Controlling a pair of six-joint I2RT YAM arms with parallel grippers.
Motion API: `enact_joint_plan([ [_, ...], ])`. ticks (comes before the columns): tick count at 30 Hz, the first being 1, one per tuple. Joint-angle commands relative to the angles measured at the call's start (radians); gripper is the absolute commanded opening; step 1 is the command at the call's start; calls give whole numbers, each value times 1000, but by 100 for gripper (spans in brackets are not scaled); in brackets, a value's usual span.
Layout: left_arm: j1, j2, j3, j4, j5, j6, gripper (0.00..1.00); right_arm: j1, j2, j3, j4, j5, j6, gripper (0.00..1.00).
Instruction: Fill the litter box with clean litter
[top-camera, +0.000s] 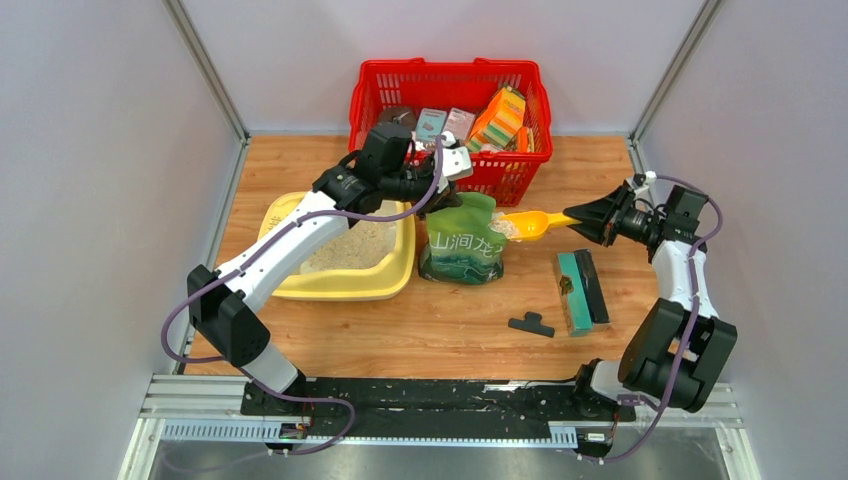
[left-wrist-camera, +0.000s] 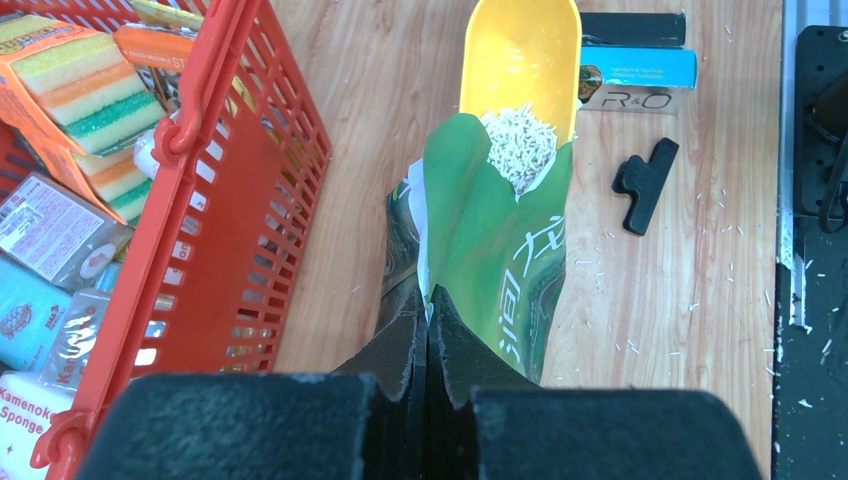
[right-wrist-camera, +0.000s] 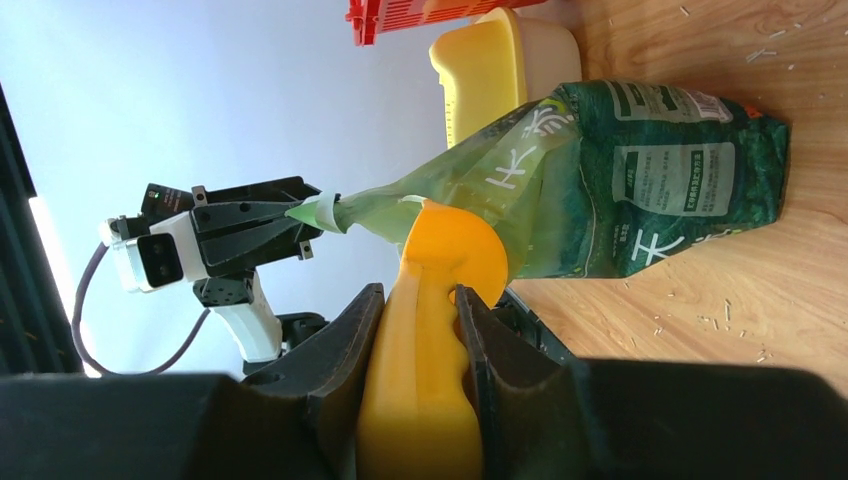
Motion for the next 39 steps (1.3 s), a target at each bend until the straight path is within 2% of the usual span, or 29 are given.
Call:
enact_joint_plan([
  [1,23,-70,80,69,-34,25,0,-5,33,-29,98,-3,-36,0],
  [10,23,-65,83,61,-35,31,0,-9,58,12,175,-18,21,0],
  [16,23,-76,83,33,-34,56,0,-12,47,14,375,-13,179,0],
  [31,23,-69,86,30,-34,64,0,-14,31,45,379,-27,213,0],
  [35,23,-70,85,29,-46,68,0,-14,25,23,455,-27,283,0],
  [39,23,-67,86,21,-46,73,1,-14,24,31,463,-30,300,0],
])
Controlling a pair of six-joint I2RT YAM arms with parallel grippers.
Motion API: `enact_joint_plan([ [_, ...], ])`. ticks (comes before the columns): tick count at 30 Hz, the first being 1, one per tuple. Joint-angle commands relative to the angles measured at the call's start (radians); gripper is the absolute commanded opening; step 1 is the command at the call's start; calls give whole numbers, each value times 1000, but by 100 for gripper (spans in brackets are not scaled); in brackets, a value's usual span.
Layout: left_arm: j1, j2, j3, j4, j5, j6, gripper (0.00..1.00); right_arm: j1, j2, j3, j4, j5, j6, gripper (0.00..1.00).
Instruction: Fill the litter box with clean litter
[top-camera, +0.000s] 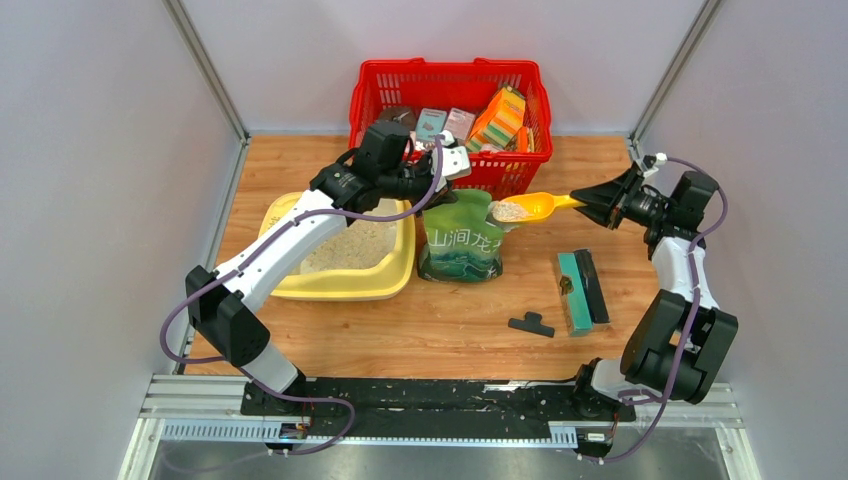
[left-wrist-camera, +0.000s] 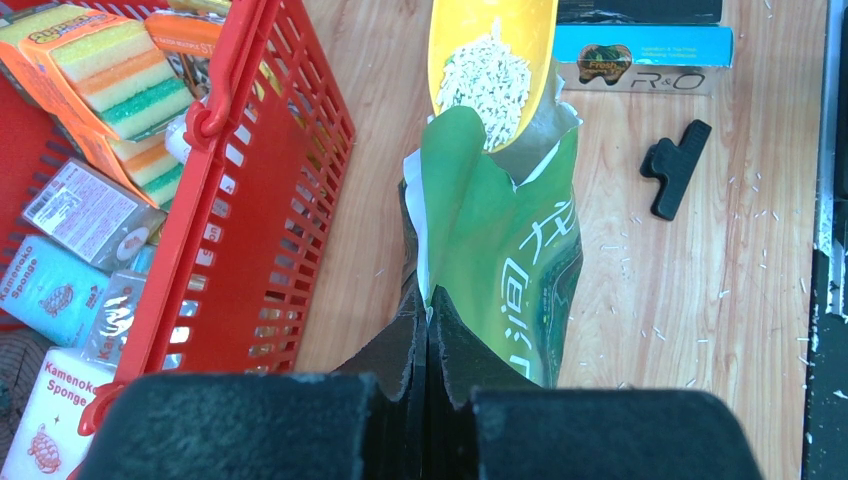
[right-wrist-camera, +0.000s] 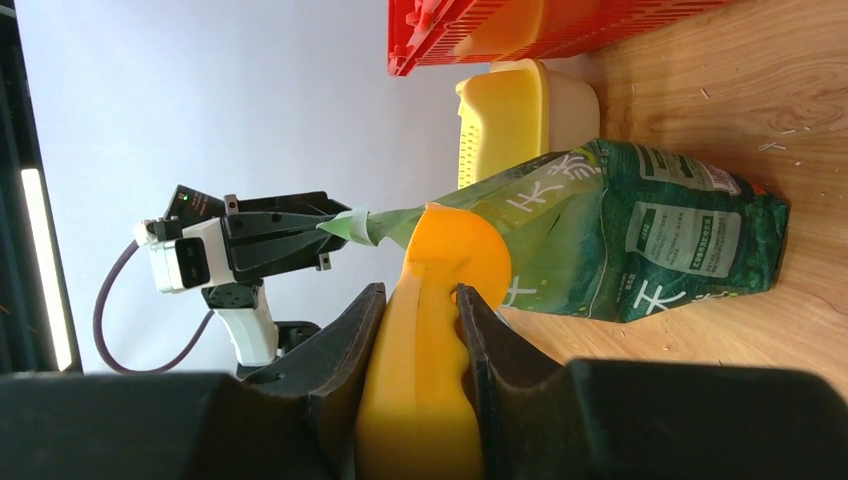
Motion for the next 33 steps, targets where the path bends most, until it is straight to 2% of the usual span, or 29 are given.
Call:
enact_joint_plan([
  [1,15,-65,72,55,-13,27,1,-8,-28,29,71,-1,51,0],
  [23,17,16,141,51,-97,32,1,-18,-13,71,74,-35,85,0],
  [33,17,51,159,60,-138,18,2,-18,-2,65,191,-35,201,0],
])
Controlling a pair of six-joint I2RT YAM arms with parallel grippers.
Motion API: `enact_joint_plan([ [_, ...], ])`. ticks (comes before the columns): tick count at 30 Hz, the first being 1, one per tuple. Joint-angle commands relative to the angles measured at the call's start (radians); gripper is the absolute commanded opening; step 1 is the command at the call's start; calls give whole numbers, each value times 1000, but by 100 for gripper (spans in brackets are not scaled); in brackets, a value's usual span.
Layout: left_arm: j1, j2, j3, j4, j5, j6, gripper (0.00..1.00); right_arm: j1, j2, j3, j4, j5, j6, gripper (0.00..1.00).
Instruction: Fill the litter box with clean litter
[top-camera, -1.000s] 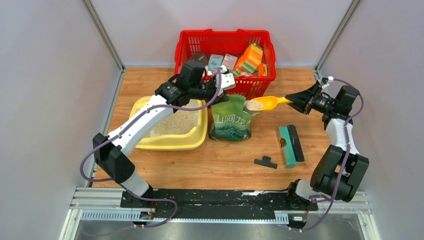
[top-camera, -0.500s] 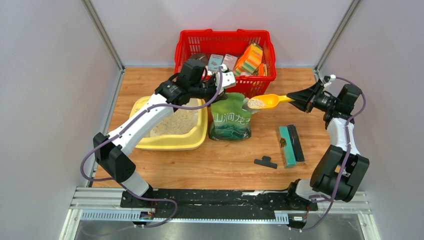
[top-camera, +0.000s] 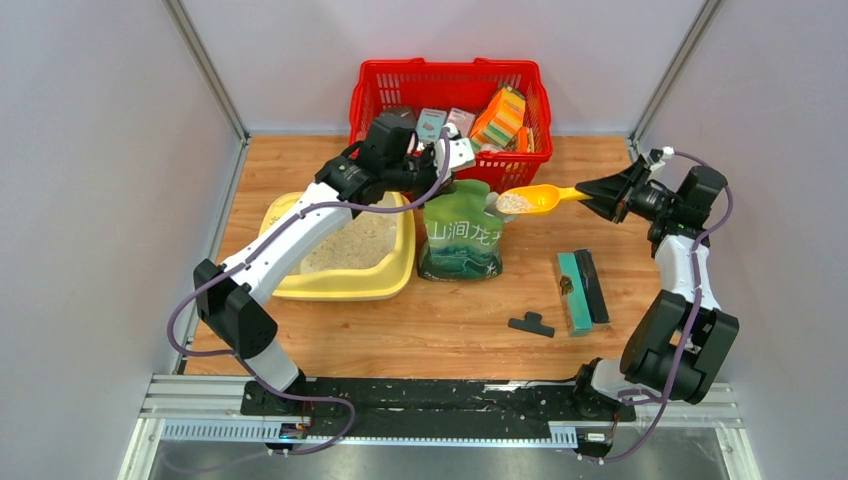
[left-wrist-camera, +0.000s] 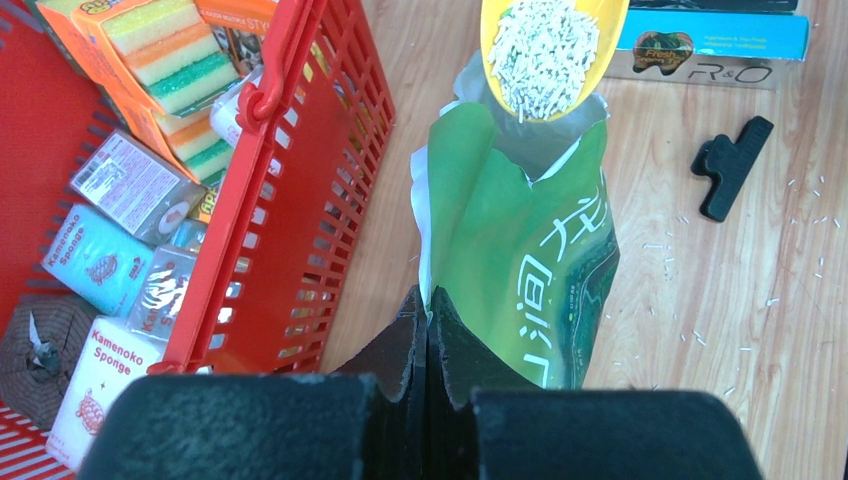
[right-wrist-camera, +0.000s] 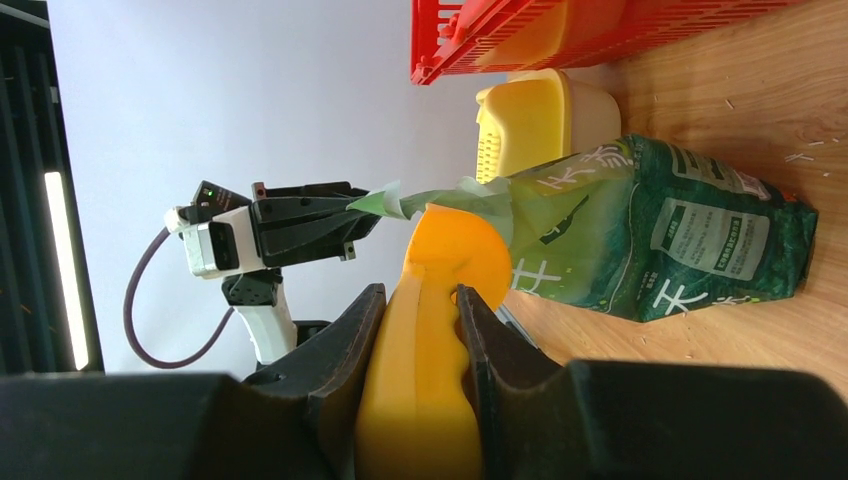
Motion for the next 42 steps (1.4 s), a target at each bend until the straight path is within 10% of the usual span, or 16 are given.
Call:
enact_joint_plan([
  [1,15,8,92,85,-51,6,2,-5,-4,36,109,-20,87,0],
  [13,45,110,216,76,-110,-44,3,33,-15,51,254,3,256,0],
  [19,78,150,288,16,-101,-104,44,105,-2,74,246,30,270,0],
  [25,117,77,278,-28,-132,-173,55,208,68,124,330,87,348,0],
  [42,332,-322,12,-209,-321,-5,58,631,461,531,361,218,365,0],
])
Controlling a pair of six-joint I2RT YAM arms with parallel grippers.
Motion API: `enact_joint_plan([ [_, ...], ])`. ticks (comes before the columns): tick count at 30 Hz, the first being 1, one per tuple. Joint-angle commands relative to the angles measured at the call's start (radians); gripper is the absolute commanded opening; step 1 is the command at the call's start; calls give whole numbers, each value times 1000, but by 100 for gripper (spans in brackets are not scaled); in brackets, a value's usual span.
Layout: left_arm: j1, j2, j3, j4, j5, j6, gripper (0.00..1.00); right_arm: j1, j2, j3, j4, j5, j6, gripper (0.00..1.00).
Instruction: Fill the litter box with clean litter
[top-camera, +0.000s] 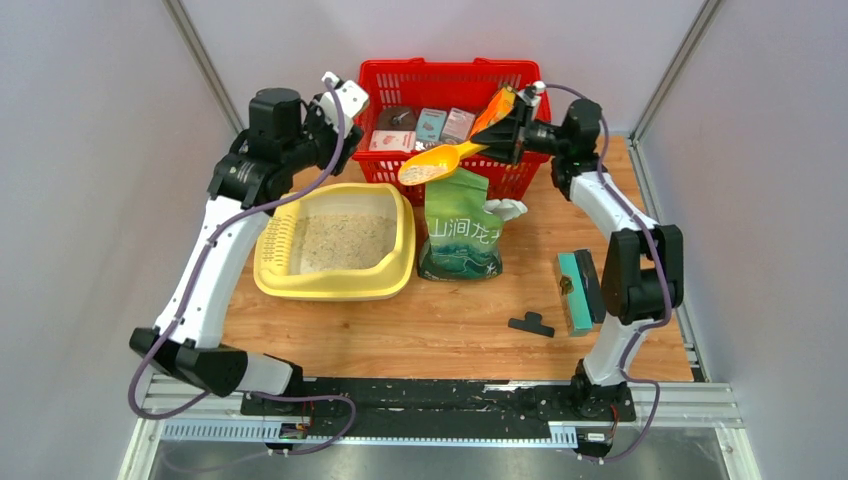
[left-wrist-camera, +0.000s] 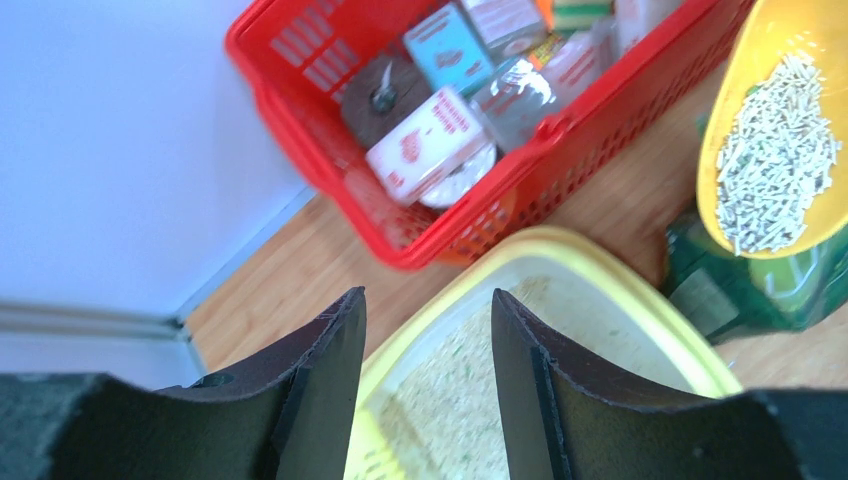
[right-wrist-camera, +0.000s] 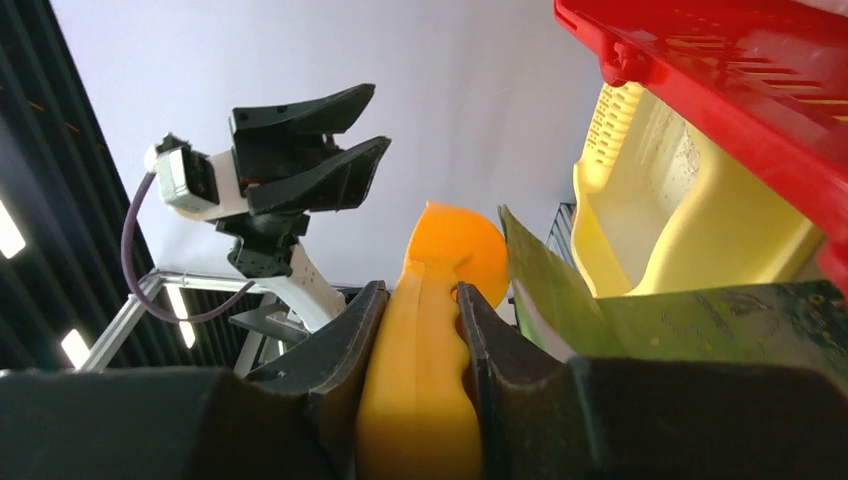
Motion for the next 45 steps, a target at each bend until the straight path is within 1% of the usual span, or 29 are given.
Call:
enact_joint_plan([
  [1,25,-115,-71,-60,-56,82,58,80,59,83,-38,62,-79,0],
  [5,26,-219,-164,-65,-65,110,58,155,107,170,-96,92,-178,0],
  [7,26,-250,-204,-63,-59,116,58,171,115,204,-231,117,-271,0],
  [8,26,-274,-215,-62,-59,118,58,181,113,221,-303,165,-396,0],
  [9,26,-287,-226,-62,-53,118,58,187,113,254,-414,190,-453,0],
  [10,26,-297,-238,-62,-36,122,58,197,113,271,-461,213,-510,0],
  [11,26,-314,-240,-62,-27,124,58,210,113,287,-507,259,-640,0],
  [12,26,-324,-241,-63,-16,121,58,221,112,323,-606,282,-697,0],
  [15,26,-350,-243,-50,-18,119,58,269,113,370,-702,351,-878,0],
  [17,26,-377,-258,-41,-18,128,58,307,127,396,-745,397,-934,0],
  [18,26,-388,-264,-30,-19,133,58,318,135,408,-794,417,-987,0],
  [22,26,-442,-304,-14,-13,144,58,378,176,506,-882,462,-1084,0],
  [25,26,-491,-342,-4,-5,144,59,418,225,572,-932,493,-1132,0],
  [26,26,-512,-352,-1,-5,144,59,442,239,627,-948,512,-1144,0],
  [30,26,-563,-396,1,7,139,60,510,322,748,-998,586,-1210,0],
  [34,26,-601,-427,-13,18,139,60,585,400,874,-1003,664,-1253,0],
  [36,26,-607,-432,-17,25,136,60,606,417,926,-994,689,-1317,0],
  [42,26,-607,-427,-22,67,127,59,625,406,969,-948,749,-1506,0],
  [44,26,-597,-419,-14,85,115,59,611,370,962,-928,761,-1529,0],
  [45,26,-592,-415,-13,112,112,59,602,351,950,-884,763,-1513,0],
])
